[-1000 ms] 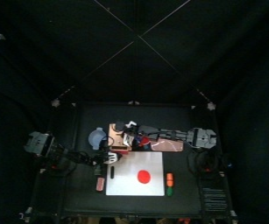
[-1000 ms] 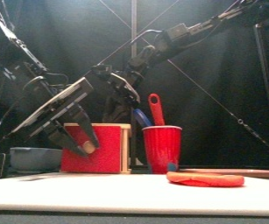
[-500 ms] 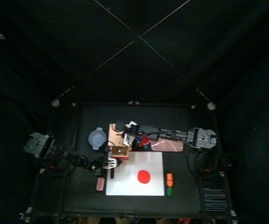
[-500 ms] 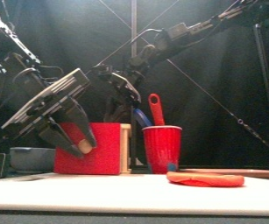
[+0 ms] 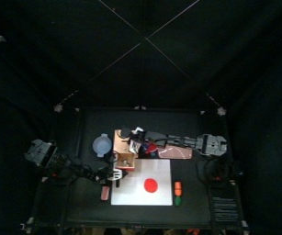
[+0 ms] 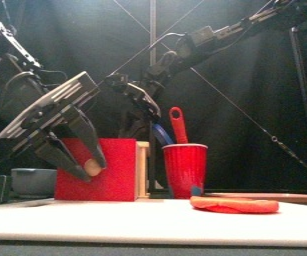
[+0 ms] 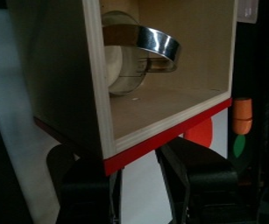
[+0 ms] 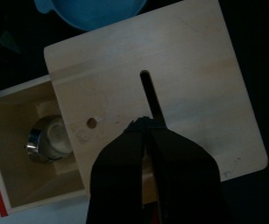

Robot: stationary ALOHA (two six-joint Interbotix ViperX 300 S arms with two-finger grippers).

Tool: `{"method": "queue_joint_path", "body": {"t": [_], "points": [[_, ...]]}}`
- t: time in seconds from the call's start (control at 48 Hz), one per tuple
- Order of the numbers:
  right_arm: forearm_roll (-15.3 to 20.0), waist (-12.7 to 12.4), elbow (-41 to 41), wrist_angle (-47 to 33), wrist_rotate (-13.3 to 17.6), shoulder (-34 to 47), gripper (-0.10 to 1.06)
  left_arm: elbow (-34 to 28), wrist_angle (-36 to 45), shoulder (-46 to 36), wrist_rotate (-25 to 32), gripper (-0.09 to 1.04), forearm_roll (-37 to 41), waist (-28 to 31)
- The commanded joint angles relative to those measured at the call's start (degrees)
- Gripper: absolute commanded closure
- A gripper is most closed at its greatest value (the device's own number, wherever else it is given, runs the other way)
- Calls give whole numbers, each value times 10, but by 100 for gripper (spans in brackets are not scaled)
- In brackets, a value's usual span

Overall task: Get the cutter from the drawer then cut the dough then place the extra dough in the bowl
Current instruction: Open the drawer

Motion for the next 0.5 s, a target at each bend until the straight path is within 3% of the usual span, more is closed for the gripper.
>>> {"method": "queue_joint_path", "body": {"t": [0.021,0.5], "points": [[-1,-2,2,11,1,-3,94,-11,5,-1,0,37,-1,-4],[-1,-2,2,10,0,-2,94,-11,14,-3,1,17,4,-4]]}}
